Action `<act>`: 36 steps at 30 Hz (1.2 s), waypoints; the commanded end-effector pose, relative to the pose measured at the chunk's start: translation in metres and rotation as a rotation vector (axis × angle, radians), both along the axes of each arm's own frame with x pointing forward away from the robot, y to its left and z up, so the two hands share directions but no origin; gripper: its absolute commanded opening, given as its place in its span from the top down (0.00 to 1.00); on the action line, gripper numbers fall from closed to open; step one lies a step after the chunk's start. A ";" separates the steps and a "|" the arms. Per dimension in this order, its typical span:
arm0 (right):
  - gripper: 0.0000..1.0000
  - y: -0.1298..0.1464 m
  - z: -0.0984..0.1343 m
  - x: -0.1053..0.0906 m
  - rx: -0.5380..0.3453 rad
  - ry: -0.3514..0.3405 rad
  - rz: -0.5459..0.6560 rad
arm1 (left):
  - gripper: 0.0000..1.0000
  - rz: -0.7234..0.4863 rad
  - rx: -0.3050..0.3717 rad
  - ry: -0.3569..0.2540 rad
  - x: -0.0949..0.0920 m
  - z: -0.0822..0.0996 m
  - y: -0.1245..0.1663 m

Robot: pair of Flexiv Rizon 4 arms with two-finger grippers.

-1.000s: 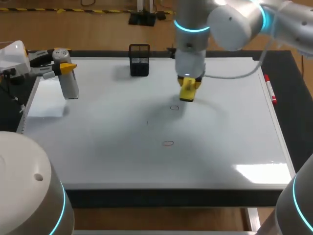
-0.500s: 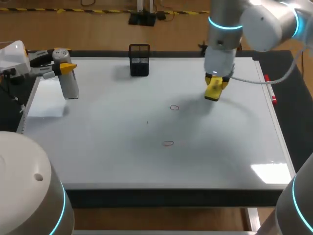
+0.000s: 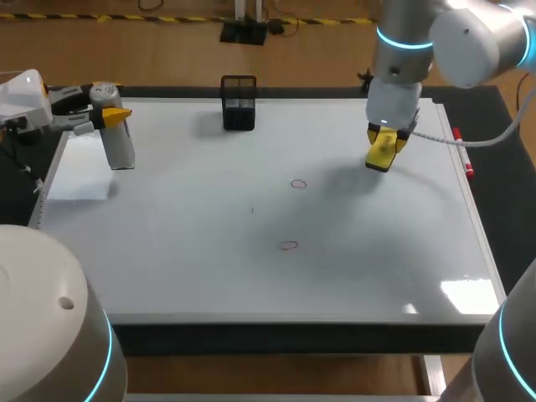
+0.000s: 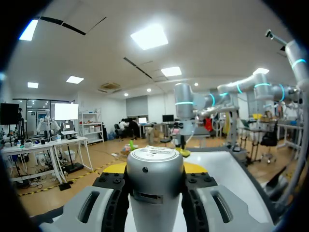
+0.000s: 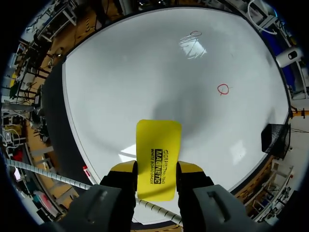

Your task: Pick up the inspection probe, press it on each red-marked spot on the whiteboard one by one, put down the probe, pick up the eraser, and wipe off all the red marks.

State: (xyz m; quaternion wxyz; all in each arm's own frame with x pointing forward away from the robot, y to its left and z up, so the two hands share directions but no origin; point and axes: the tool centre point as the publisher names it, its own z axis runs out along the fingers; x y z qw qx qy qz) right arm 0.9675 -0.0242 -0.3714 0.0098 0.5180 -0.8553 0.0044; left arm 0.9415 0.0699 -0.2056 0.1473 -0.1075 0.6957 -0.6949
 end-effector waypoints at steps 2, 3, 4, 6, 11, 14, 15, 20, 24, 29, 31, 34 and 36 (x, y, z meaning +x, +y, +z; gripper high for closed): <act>1.00 0.000 0.000 0.001 -0.005 0.001 0.001 | 1.00 -0.002 0.001 0.002 0.000 0.001 0.000; 1.00 0.000 0.000 0.001 -0.005 0.001 0.001 | 1.00 -0.002 0.001 0.002 0.000 0.001 0.000; 1.00 0.000 0.000 0.001 -0.005 0.001 0.001 | 1.00 -0.002 0.001 0.002 0.000 0.001 0.000; 1.00 0.000 0.000 0.001 -0.005 0.001 0.001 | 1.00 -0.002 0.001 0.002 0.000 0.001 0.000; 1.00 0.000 0.000 0.001 -0.005 0.001 0.001 | 1.00 -0.011 0.005 0.000 -0.007 0.002 -0.010; 1.00 0.000 0.000 0.001 -0.005 0.001 0.001 | 1.00 -0.025 0.012 -0.004 -0.013 0.004 -0.023; 1.00 0.000 0.000 0.001 -0.005 0.001 0.001 | 1.00 -0.030 0.009 -0.006 -0.016 0.005 -0.028; 1.00 0.000 0.000 0.001 -0.005 0.001 0.001 | 1.00 -0.050 -0.004 -0.012 -0.025 0.007 -0.052; 1.00 0.000 0.000 0.001 -0.005 0.001 0.001 | 1.00 -0.058 -0.003 -0.003 -0.031 0.006 -0.076; 1.00 0.000 0.000 0.001 -0.005 0.001 0.001 | 1.00 -0.074 -0.043 0.015 -0.034 0.000 -0.105; 1.00 0.000 0.000 0.001 -0.005 0.001 0.001 | 1.00 -0.092 -0.056 0.021 -0.035 -0.003 -0.117; 1.00 0.000 0.000 0.001 -0.005 0.001 0.001 | 1.00 -0.120 -0.066 0.028 -0.037 -0.008 -0.135; 1.00 0.000 0.000 0.001 -0.005 0.001 0.001 | 1.00 -0.121 -0.072 0.031 -0.037 -0.010 -0.148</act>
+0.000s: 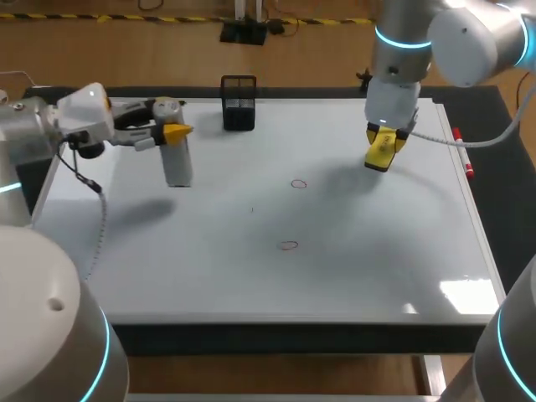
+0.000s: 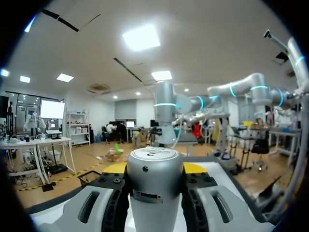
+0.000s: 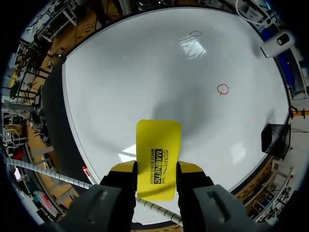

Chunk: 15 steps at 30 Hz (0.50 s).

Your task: Pick up the inspection probe, press it on each red-marked spot on the whiteboard one by one, put down the probe, pick up the eraser, and wipe off all the red marks.

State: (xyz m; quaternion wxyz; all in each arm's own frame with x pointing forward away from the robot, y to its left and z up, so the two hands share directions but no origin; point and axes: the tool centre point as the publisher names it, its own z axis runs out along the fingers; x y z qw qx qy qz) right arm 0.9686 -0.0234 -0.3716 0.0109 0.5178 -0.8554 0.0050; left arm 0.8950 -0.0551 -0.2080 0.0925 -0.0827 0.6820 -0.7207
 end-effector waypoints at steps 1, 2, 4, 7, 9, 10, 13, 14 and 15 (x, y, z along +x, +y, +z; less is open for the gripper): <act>1.00 0.000 0.000 0.000 -0.003 0.000 0.001 | 1.00 -0.010 -0.019 -0.001 0.009 -0.008 -0.028; 1.00 0.000 0.000 0.000 -0.003 0.000 0.001 | 1.00 -0.016 -0.020 -0.004 0.009 -0.008 -0.034; 1.00 0.000 0.000 0.000 -0.003 0.000 0.001 | 1.00 -0.028 -0.026 -0.009 0.008 -0.007 -0.044; 1.00 0.000 0.000 0.000 -0.003 0.000 0.001 | 1.00 -0.056 -0.025 -0.014 0.008 -0.006 -0.062; 1.00 0.000 0.000 0.000 -0.003 0.000 0.001 | 1.00 -0.074 -0.025 -0.014 0.008 -0.007 -0.074; 1.00 0.000 0.000 0.000 -0.003 0.000 0.001 | 1.00 -0.085 -0.025 -0.011 0.008 -0.008 -0.080; 1.00 0.000 0.000 0.000 -0.003 0.000 0.001 | 1.00 -0.096 -0.028 -0.009 0.010 -0.011 -0.097; 1.00 0.000 0.000 0.000 -0.003 0.000 0.001 | 1.00 -0.100 -0.035 -0.007 0.011 -0.012 -0.102; 1.00 0.000 0.000 0.000 -0.003 0.000 0.001 | 1.00 -0.103 -0.039 -0.006 0.011 -0.012 -0.106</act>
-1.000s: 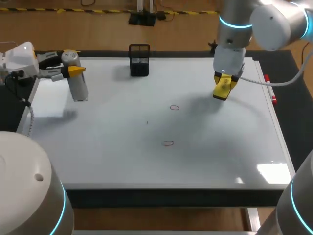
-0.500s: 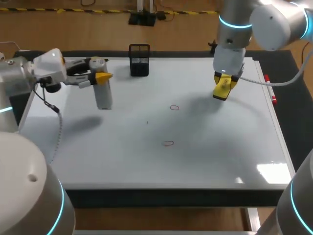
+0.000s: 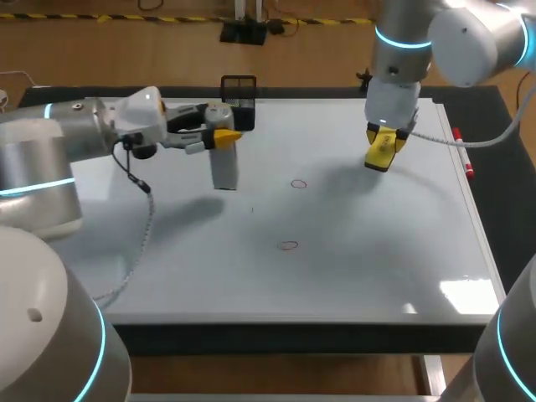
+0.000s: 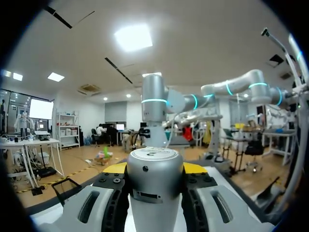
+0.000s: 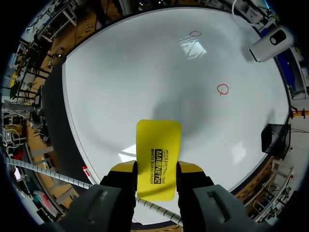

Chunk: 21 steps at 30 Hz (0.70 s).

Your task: Pick up the inspection probe, press it on each red-marked spot on the whiteboard one by one, put down the probe, pick up the eraser, and wipe off all the red marks.

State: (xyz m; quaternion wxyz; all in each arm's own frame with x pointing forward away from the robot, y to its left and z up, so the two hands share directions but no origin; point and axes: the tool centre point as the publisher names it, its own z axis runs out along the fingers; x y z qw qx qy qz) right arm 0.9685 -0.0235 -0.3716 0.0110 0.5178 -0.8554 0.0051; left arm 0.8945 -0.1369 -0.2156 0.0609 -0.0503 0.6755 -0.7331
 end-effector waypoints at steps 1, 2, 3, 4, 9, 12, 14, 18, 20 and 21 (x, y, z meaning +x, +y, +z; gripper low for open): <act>1.00 0.000 0.000 0.001 -0.002 0.000 0.001 | 1.00 -0.014 -0.012 0.001 0.011 -0.004 -0.030; 1.00 0.000 0.000 0.001 -0.002 0.000 0.001 | 1.00 -0.019 -0.011 0.001 0.010 -0.004 -0.035; 1.00 0.000 0.000 0.001 -0.002 0.000 0.001 | 1.00 -0.024 -0.014 0.002 0.010 -0.004 -0.039; 1.00 0.000 0.000 0.001 -0.002 0.000 0.001 | 1.00 -0.026 -0.012 0.002 0.011 -0.005 -0.044; 1.00 0.000 0.000 0.001 -0.002 0.000 0.001 | 1.00 -0.048 -0.024 0.016 0.015 -0.009 -0.066; 1.00 0.000 0.000 0.001 -0.002 0.000 0.001 | 1.00 -0.053 -0.028 0.021 0.017 -0.011 -0.079; 1.00 0.000 0.000 0.001 -0.002 0.000 0.001 | 1.00 -0.055 -0.028 0.025 0.018 -0.012 -0.086; 1.00 0.000 0.000 0.001 -0.002 0.000 0.001 | 1.00 -0.074 -0.025 0.023 0.019 -0.017 -0.101; 1.00 0.000 0.000 0.001 -0.002 0.000 0.001 | 1.00 -0.085 -0.018 0.013 0.019 -0.019 -0.109; 1.00 0.000 0.000 0.001 -0.002 0.000 0.001 | 1.00 -0.085 -0.017 0.012 0.019 -0.020 -0.112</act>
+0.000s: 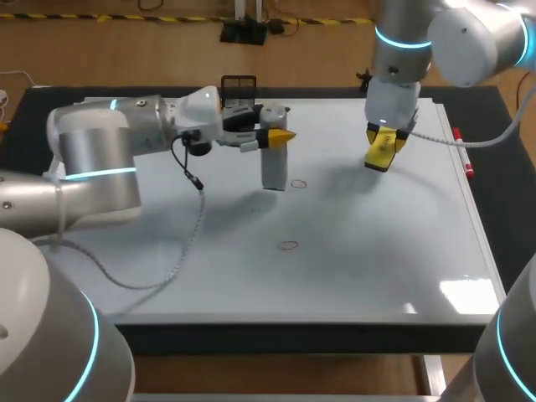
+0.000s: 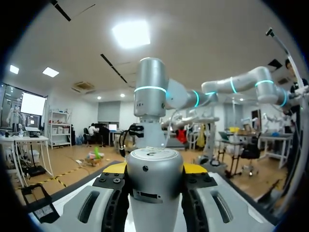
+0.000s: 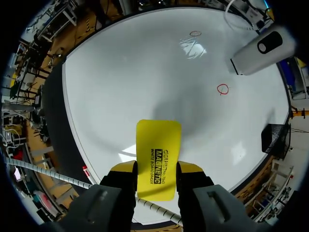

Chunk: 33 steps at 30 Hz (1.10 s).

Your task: Pick up the inspection probe, press it on each red-marked spot on the whiteboard one by one, put down the probe, pick up the eraser, and wipe off all the red marks.

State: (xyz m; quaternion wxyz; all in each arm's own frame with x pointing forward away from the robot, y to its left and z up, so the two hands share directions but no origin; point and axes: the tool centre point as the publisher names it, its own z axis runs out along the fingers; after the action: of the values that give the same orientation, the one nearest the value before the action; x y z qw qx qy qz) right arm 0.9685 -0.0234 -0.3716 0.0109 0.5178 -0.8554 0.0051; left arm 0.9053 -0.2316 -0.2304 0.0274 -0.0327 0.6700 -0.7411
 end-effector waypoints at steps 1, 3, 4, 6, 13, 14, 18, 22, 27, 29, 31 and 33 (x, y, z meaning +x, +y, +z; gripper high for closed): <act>1.00 0.000 0.000 0.001 -0.003 0.000 0.001 | 1.00 -0.018 -0.002 -0.009 0.009 -0.006 -0.021; 1.00 0.000 0.000 0.001 -0.003 0.000 0.001 | 1.00 -0.017 0.000 -0.008 0.012 -0.008 -0.026; 1.00 0.000 0.000 0.001 -0.003 0.000 0.001 | 1.00 -0.018 0.000 -0.007 0.013 -0.008 -0.028; 1.00 0.000 0.000 0.001 -0.003 0.000 0.001 | 1.00 -0.020 0.002 -0.006 0.016 -0.010 -0.032; 1.00 0.000 0.000 0.001 -0.003 0.000 0.001 | 1.00 -0.029 0.003 -0.006 0.029 -0.019 -0.042; 1.00 0.000 0.000 0.001 -0.003 0.000 0.001 | 1.00 -0.030 0.003 -0.005 0.031 -0.020 -0.043; 1.00 0.000 0.000 0.001 -0.003 0.000 0.001 | 1.00 -0.039 -0.007 -0.003 0.033 -0.023 -0.046; 1.00 0.000 0.000 0.001 -0.003 0.000 0.001 | 1.00 -0.056 -0.015 -0.005 0.036 -0.028 -0.047; 1.00 0.000 0.000 0.001 -0.003 0.000 0.001 | 1.00 -0.057 -0.017 -0.002 0.036 -0.029 -0.048; 1.00 0.000 0.000 0.001 -0.003 0.000 0.001 | 1.00 -0.058 -0.015 -0.002 0.035 -0.029 -0.049; 1.00 0.000 0.000 0.001 -0.003 0.000 0.001 | 1.00 -0.059 -0.015 -0.002 0.035 -0.029 -0.049; 1.00 0.000 0.000 0.001 -0.003 0.000 0.001 | 1.00 -0.060 -0.016 0.000 0.034 -0.030 -0.050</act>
State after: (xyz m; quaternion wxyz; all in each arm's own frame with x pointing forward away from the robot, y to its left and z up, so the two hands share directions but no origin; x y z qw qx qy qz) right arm 0.9685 -0.0234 -0.3717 0.0109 0.5178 -0.8554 0.0051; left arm 0.9396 -0.2808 -0.2595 0.0053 -0.0131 0.6653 -0.7465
